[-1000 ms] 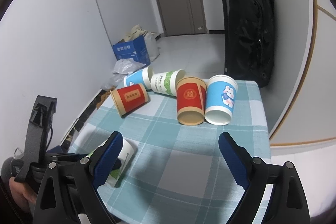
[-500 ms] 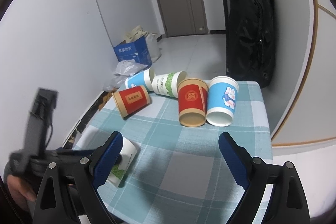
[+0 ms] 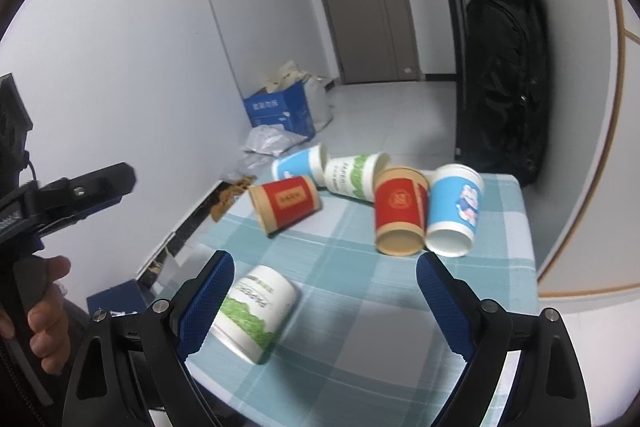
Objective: Flip cup upright
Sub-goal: 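Set the white cup down upside down and open the left gripper, then move the right gripper to the white cup and grasp its rim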
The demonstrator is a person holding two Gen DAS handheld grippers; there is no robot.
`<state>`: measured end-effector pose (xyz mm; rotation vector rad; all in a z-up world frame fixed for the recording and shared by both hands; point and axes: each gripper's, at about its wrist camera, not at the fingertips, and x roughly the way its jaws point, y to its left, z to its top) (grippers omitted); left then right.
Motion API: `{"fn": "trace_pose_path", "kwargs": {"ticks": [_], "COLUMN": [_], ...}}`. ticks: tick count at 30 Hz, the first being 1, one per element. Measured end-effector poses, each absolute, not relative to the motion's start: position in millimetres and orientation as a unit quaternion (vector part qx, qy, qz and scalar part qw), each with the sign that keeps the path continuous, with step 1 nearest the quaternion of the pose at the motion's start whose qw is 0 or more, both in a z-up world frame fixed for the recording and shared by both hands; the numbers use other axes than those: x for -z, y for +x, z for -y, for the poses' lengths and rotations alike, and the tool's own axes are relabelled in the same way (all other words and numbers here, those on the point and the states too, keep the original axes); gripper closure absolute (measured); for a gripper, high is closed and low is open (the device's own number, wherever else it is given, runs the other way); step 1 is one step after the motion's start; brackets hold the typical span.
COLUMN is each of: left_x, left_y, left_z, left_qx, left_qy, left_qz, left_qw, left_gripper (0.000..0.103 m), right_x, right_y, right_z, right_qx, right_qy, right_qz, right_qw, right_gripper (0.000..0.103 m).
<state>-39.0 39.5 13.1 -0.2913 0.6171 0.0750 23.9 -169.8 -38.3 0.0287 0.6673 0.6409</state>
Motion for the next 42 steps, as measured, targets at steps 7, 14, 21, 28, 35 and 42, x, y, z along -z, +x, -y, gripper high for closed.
{"fn": "trace_pose_path", "kwargs": {"ticks": [7, 14, 21, 28, 35, 42], "left_x": [-21.8, -14.2, -20.6, -13.0, -11.7, -6.2], "left_y": [-49.8, -40.2, -49.5, -43.6, -42.2, -35.4], "left_z": [-50.6, -58.8, -61.4, -70.1, -77.0, -87.9], "left_qx": [-0.069, -0.068, -0.08, -0.076, -0.079, -0.089], "left_qy": [-0.142, -0.151, -0.153, -0.173, -0.182, -0.199], "left_qz": [-0.257, -0.287, -0.267, -0.295, -0.299, -0.318], "left_qw": [0.953, 0.944, 0.948, 0.937, 0.933, 0.923], "left_gripper": [0.014, 0.014, 0.014, 0.014, 0.014, 0.014], "right_x": [25.9, 22.4, 23.7, 26.3, 40.8, 59.9], "right_y": [11.8, 12.9, 12.7, 8.1, -2.5, -22.1], "right_z": [162.0, 155.3, 148.5, 140.2, 118.2, 92.1], "right_qx": [-0.33, -0.337, -0.34, -0.355, -0.397, -0.415], "right_qy": [0.012, 0.011, 0.004, -0.016, -0.071, -0.157], "right_qz": [-0.294, -0.292, -0.295, -0.299, -0.316, -0.317], "right_qw": [0.897, 0.895, 0.893, 0.885, 0.859, 0.838], "right_gripper": [0.01, 0.01, 0.01, 0.011, 0.011, 0.018]}}
